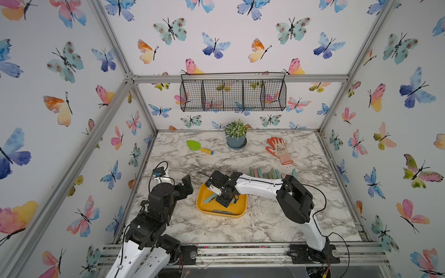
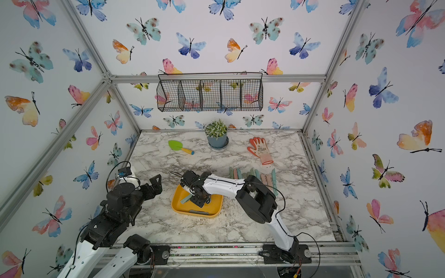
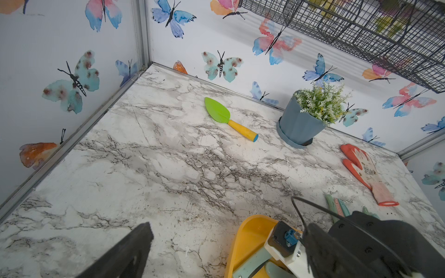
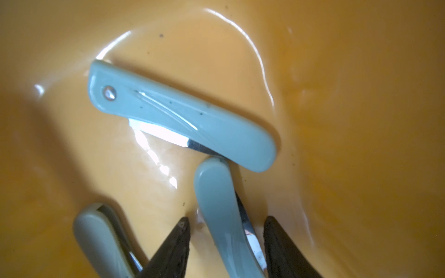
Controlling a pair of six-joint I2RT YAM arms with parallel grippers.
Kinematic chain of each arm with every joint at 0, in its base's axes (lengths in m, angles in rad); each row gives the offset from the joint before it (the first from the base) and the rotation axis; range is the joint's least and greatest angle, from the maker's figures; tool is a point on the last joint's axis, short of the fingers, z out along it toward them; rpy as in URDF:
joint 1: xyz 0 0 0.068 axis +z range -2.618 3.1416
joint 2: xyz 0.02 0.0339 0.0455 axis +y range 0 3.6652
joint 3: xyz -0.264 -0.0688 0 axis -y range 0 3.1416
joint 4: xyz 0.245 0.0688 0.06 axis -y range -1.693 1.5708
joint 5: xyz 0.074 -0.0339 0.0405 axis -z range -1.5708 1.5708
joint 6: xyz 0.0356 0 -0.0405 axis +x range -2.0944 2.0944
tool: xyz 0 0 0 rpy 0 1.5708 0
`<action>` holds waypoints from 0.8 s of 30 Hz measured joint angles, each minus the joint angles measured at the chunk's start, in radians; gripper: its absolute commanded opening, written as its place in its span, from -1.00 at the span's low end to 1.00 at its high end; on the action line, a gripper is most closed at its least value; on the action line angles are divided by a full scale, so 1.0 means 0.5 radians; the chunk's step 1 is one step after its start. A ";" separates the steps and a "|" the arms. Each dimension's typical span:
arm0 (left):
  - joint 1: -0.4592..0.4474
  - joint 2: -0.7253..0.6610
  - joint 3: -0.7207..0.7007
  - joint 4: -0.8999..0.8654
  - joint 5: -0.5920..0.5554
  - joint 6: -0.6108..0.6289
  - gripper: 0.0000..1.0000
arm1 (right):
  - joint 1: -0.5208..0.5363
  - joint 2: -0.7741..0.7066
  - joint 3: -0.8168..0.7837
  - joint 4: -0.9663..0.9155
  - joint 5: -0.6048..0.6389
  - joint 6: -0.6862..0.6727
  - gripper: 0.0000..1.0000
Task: Take the fruit knife out of the storage box
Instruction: Pick up the fruit knife from the storage box.
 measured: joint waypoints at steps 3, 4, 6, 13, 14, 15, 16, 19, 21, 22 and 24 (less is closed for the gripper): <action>0.000 0.000 0.000 0.000 0.000 0.000 0.97 | -0.008 0.001 0.001 -0.013 -0.009 -0.007 -0.18; 0.000 0.000 0.000 0.000 0.000 0.000 0.97 | -0.009 0.001 0.002 -0.014 -0.011 -0.006 -0.23; 0.000 0.000 0.000 0.001 0.000 0.000 0.97 | -0.009 0.001 0.002 -0.018 -0.015 -0.008 -0.30; 0.000 -0.002 0.000 0.000 0.000 -0.001 0.97 | -0.009 0.001 0.002 -0.022 -0.025 -0.014 -0.50; 0.000 -0.002 0.000 0.001 0.000 -0.001 0.97 | -0.009 0.001 0.003 -0.023 -0.025 -0.014 -0.50; 0.000 -0.002 0.000 0.001 0.000 0.000 0.97 | -0.009 0.001 0.004 -0.024 -0.025 -0.014 -0.50; 0.000 -0.002 0.000 0.000 0.000 0.000 0.97 | -0.009 0.001 0.004 -0.024 -0.025 -0.014 -0.51; 0.000 -0.002 0.000 0.000 0.000 0.000 0.97 | -0.009 -0.004 0.005 -0.023 -0.025 -0.014 -0.53; 0.000 -0.002 0.000 0.000 0.000 0.000 0.97 | -0.011 -0.011 0.005 -0.022 -0.025 -0.015 -0.54; 0.000 -0.002 0.000 0.000 0.000 0.000 0.97 | -0.014 -0.019 0.005 -0.022 -0.024 -0.014 -0.54; 0.000 -0.002 0.000 0.000 0.000 0.000 0.97 | -0.020 -0.040 0.005 -0.023 -0.024 -0.015 -0.55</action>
